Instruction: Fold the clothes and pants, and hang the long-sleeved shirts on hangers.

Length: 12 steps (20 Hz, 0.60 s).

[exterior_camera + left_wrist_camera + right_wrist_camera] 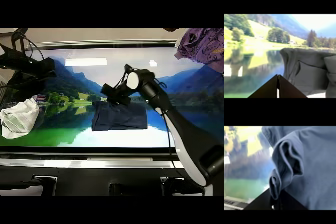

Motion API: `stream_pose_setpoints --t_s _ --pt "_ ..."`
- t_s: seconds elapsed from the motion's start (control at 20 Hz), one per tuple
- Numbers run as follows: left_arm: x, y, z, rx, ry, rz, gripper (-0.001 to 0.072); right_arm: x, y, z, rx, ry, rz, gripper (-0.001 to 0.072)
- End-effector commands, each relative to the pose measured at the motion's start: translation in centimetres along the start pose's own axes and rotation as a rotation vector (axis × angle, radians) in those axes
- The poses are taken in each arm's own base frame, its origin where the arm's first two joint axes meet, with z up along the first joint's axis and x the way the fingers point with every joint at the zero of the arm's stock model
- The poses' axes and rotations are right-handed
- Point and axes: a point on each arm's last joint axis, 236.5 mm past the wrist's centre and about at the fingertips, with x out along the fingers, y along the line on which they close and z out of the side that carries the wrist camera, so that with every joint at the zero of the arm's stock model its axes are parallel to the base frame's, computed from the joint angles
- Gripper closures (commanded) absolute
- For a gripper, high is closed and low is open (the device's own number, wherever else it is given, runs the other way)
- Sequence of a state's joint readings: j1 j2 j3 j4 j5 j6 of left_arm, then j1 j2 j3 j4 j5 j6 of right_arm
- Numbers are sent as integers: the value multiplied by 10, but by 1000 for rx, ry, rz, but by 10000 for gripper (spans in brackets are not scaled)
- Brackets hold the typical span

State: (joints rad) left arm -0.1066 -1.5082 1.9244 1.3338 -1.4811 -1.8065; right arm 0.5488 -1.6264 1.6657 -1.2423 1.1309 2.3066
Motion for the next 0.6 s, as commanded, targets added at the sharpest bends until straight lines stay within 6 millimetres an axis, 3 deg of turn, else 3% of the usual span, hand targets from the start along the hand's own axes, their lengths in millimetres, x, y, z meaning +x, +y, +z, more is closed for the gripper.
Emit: stream_pose_setpoints --t_s 0.0,0.25,0.55 --pt "-4 6 1 -7 -5 8 688 31 1 -10 29 24 -15 682" --pt "-4 6 1 1 -5 9 688 46 -1 -5 41 17 -11 682" --pt "-4 6 2 1 -6 9 688 47 -1 -5 42 16 -9 682"
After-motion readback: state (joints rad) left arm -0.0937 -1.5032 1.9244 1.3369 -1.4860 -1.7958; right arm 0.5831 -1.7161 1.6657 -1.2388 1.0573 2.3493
